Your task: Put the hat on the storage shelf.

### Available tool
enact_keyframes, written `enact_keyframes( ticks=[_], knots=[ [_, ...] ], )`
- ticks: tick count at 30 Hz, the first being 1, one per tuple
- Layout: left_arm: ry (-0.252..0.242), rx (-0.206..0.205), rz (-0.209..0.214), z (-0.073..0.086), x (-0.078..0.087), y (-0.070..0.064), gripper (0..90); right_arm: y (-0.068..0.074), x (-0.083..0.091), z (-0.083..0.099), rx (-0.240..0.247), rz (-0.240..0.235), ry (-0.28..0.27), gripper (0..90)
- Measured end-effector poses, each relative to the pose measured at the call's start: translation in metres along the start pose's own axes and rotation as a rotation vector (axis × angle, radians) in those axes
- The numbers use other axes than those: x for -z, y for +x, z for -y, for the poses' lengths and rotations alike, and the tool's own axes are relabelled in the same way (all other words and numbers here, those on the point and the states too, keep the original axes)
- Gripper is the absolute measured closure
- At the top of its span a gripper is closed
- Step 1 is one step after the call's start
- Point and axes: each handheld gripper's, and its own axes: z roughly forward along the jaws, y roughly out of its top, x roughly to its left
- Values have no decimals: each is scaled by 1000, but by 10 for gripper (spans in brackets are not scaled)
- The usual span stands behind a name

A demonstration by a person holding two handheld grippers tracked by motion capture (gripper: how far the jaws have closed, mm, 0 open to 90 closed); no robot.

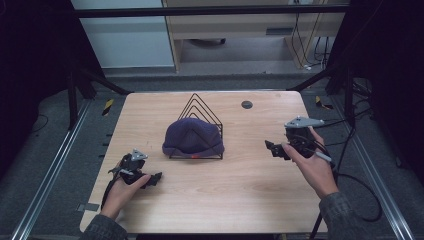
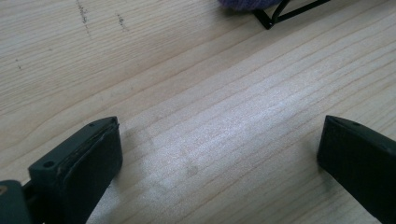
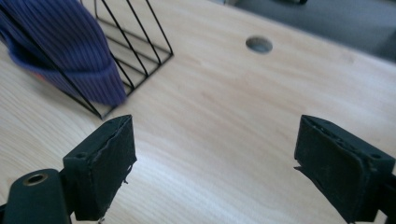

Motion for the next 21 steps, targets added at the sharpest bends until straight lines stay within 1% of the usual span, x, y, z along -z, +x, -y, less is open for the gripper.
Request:
enact_keyframes(
  ticks=[1,2,3,4,5,6,9,11,12,13,15,16,18,21],
  knots=[
    [0,0,0,0,0,0,0,0,0,0,0,0,0,125],
    [0,0,0,0,0,0,0,0,-8,10,0,6,25,122],
    [0,0,0,0,0,0,0,0,-8,10,0,6,25,122],
    [0,0,1,0,0,0,0,1,-16,20,-12,-2,47,118],
    [0,0,1,0,0,0,0,1,-16,20,-12,-2,47,118],
    [-1,-1,0,0,0,0,0,2,-22,28,-16,-5,68,118],
    [-2,-1,0,0,0,0,0,3,-29,38,-22,-13,91,119],
    [-3,-1,-1,0,0,0,0,3,-31,41,-26,-15,94,120],
    [-3,-1,-1,0,0,0,0,3,-35,48,-37,-27,107,122],
    [-3,-1,-1,0,0,0,0,3,-37,51,-40,-31,109,122],
    [-3,-1,-1,0,0,0,0,3,-38,54,-41,-31,115,123],
    [-3,-2,-2,0,0,0,0,4,-41,60,-44,-41,120,130],
    [-3,-1,-1,0,0,0,0,5,-42,63,-39,-40,121,131],
    [-4,-2,-2,1,0,0,0,7,-47,72,-48,-50,134,132]
  ],
)
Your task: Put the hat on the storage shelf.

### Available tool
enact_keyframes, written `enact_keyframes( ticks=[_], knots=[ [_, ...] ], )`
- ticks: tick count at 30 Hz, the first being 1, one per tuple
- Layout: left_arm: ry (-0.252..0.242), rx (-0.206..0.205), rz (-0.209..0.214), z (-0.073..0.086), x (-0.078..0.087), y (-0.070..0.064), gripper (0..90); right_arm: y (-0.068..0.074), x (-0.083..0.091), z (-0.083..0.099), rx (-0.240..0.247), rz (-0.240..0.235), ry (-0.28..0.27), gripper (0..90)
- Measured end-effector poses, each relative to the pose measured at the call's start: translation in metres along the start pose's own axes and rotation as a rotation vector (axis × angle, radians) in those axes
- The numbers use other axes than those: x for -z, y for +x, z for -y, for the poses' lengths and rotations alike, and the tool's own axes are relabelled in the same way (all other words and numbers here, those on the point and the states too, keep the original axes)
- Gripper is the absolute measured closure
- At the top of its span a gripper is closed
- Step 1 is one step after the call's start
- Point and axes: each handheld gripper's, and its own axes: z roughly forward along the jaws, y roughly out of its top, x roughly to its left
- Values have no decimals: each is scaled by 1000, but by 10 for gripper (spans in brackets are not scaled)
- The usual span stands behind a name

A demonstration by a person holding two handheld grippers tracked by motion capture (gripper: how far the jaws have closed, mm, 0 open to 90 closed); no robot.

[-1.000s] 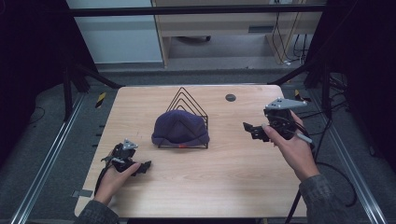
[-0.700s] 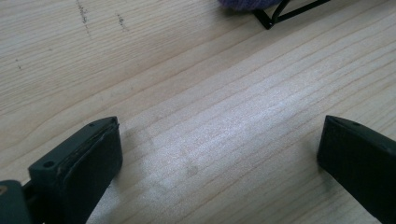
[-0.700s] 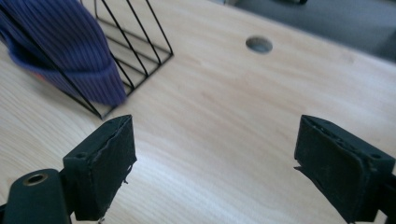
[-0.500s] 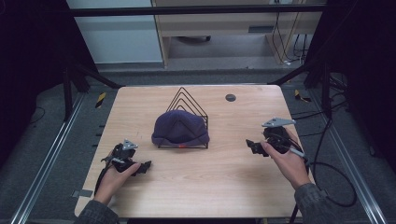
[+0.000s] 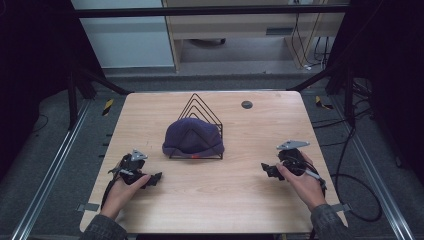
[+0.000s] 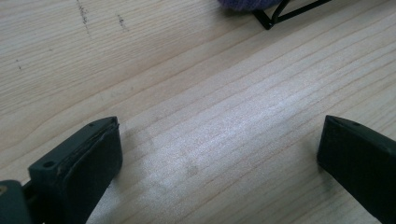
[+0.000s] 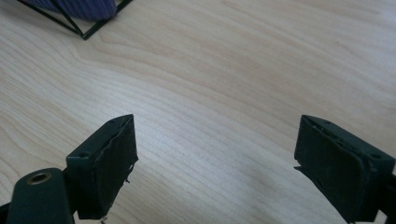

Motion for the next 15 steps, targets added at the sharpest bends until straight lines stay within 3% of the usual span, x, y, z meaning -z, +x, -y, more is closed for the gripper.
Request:
enact_keyframes(
  ticks=[12,15],
  knots=[
    [-1,-1,0,0,0,0,0,2,-19,14,-36,-7,17,143],
    [-2,-1,0,0,0,0,0,4,-23,17,-17,1,33,143]
  ],
)
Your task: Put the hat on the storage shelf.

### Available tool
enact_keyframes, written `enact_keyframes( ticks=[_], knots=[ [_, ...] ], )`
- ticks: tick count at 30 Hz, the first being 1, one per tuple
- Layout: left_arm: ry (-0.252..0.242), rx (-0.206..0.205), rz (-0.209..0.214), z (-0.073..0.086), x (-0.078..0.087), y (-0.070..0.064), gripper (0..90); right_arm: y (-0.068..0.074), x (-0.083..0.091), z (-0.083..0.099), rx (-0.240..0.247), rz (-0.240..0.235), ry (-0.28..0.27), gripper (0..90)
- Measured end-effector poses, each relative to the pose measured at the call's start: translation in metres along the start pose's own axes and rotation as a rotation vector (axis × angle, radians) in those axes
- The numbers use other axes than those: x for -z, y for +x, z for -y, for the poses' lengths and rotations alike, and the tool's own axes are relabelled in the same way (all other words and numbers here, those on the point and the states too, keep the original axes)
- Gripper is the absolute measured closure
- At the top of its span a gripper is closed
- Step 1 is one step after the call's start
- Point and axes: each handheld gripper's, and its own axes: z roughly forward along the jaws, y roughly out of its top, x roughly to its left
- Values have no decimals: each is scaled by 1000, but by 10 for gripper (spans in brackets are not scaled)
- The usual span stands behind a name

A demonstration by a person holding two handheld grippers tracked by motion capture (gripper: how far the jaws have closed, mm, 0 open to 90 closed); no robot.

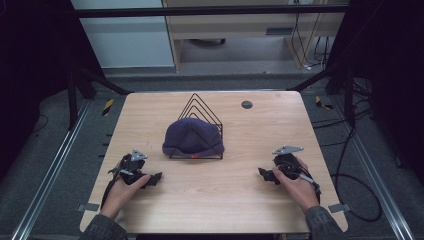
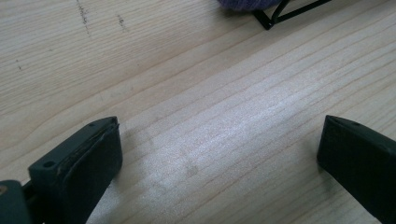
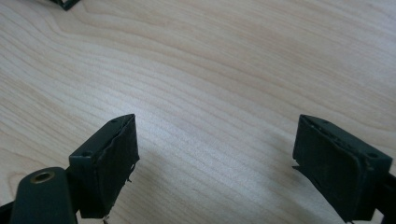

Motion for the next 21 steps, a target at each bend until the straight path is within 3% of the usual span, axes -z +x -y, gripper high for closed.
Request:
enact_keyframes(
  ticks=[9,11,14,21],
  knots=[
    [0,1,1,0,0,0,0,5,-7,7,6,11,0,115],
    [1,0,1,0,0,0,0,10,-10,12,28,29,-40,76],
    [0,1,2,0,0,0,0,12,-11,15,19,37,-69,69],
    [3,-2,7,-1,0,0,0,13,-11,15,17,41,-69,68]
  ],
)
